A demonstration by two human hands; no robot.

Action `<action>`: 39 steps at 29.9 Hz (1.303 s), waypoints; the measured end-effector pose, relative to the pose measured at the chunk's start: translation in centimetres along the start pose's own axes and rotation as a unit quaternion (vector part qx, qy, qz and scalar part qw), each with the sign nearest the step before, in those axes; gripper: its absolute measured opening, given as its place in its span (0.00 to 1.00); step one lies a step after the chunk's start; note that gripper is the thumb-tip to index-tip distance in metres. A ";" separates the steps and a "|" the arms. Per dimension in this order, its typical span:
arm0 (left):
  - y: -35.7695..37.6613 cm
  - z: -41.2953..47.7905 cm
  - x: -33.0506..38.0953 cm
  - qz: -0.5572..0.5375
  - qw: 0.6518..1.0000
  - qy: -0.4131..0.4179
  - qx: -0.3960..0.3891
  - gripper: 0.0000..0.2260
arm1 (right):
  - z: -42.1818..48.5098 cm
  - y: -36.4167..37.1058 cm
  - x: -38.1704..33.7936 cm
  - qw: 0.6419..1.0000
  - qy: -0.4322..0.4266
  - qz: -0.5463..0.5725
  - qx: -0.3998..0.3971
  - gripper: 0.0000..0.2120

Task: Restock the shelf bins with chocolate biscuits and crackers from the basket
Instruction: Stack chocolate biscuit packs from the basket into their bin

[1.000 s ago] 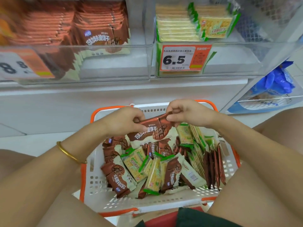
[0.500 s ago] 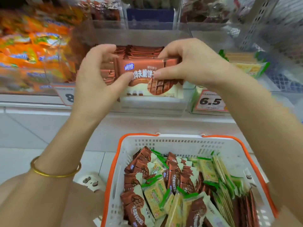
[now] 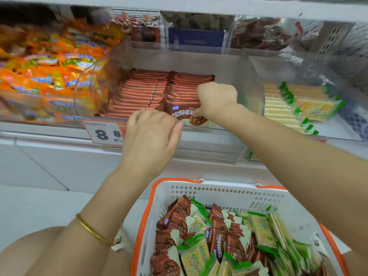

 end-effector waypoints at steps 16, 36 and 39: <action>-0.3 -1.9 4.0 -0.020 0.978 0.161 0.128 0.10 | -8.2 -5.4 3.5 0.978 -0.017 0.165 0.128 0.12; 13.0 -9.3 10.8 -0.089 0.902 0.233 -0.353 0.14 | -28.8 21.6 8.0 0.795 -0.386 -0.106 -0.456 0.04; 12.7 -9.1 10.8 -0.097 0.902 0.214 -0.361 0.17 | -28.1 21.1 8.1 0.801 -0.378 -0.089 -0.456 0.08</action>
Point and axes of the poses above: each hand's wrist, its own z-axis towards the middle knuckle, its own y-axis out of the palm, x = y × z, the point moved 2 cm from there along z, towards the middle knuckle, and after that the axes turned 12 degrees about -z, right-handed, at the moved point
